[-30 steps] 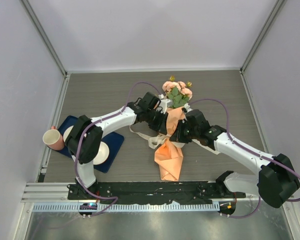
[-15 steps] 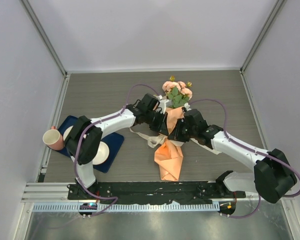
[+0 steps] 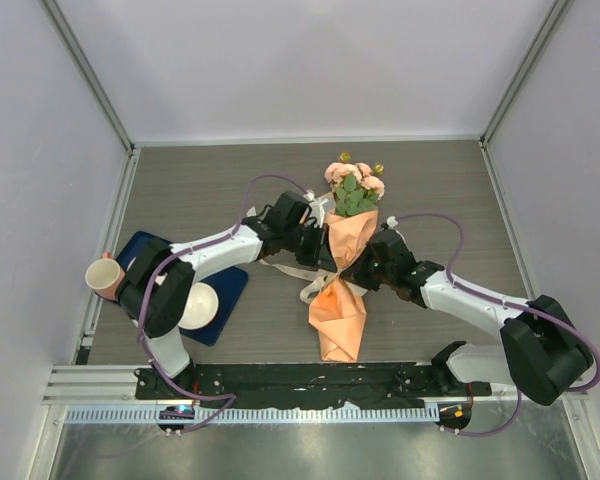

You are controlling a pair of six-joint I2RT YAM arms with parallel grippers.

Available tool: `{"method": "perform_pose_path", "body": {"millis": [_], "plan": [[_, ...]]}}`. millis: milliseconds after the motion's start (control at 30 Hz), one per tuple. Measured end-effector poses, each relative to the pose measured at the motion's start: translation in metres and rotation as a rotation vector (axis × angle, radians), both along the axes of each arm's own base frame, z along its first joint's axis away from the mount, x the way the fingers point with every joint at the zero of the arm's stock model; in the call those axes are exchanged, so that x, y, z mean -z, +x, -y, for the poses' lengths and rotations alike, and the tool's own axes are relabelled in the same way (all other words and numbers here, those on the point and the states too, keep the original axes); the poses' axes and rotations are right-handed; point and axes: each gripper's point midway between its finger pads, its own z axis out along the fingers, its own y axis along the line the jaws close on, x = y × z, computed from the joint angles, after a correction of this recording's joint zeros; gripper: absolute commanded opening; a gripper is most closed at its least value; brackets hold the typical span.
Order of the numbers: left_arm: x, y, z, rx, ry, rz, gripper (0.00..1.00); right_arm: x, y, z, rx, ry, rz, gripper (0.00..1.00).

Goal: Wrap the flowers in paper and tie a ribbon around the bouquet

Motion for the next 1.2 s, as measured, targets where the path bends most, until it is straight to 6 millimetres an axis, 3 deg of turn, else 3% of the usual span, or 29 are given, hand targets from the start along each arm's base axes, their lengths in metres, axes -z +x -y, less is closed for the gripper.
{"method": "perform_pose_path", "body": {"millis": [300, 667, 767, 833, 1033, 1200], "plan": [[0.013, -0.008, -0.003, -0.027, -0.009, -0.053, 0.00, -0.012, 0.008, -0.008, 0.100, 0.141, 0.019, 0.00], [0.012, -0.011, -0.003, -0.042, -0.038, -0.060, 0.00, -0.018, 0.011, -0.010, 0.175, 0.232, -0.003, 0.03], [0.013, -0.012, -0.004, -0.043, -0.038, -0.062, 0.00, -0.016, 0.002, -0.002, 0.172, 0.195, -0.020, 0.09], [0.013, -0.013, -0.004, -0.044, -0.038, -0.062, 0.00, -0.018, -0.003, 0.006, 0.174, 0.153, -0.025, 0.18], [0.012, -0.013, -0.004, -0.044, -0.040, -0.061, 0.00, -0.034, -0.014, 0.020, 0.184, 0.120, -0.011, 0.56], [0.010, -0.013, -0.004, -0.044, -0.045, -0.056, 0.00, -0.033, -0.018, 0.015, 0.202, 0.157, -0.075, 0.60]]}}
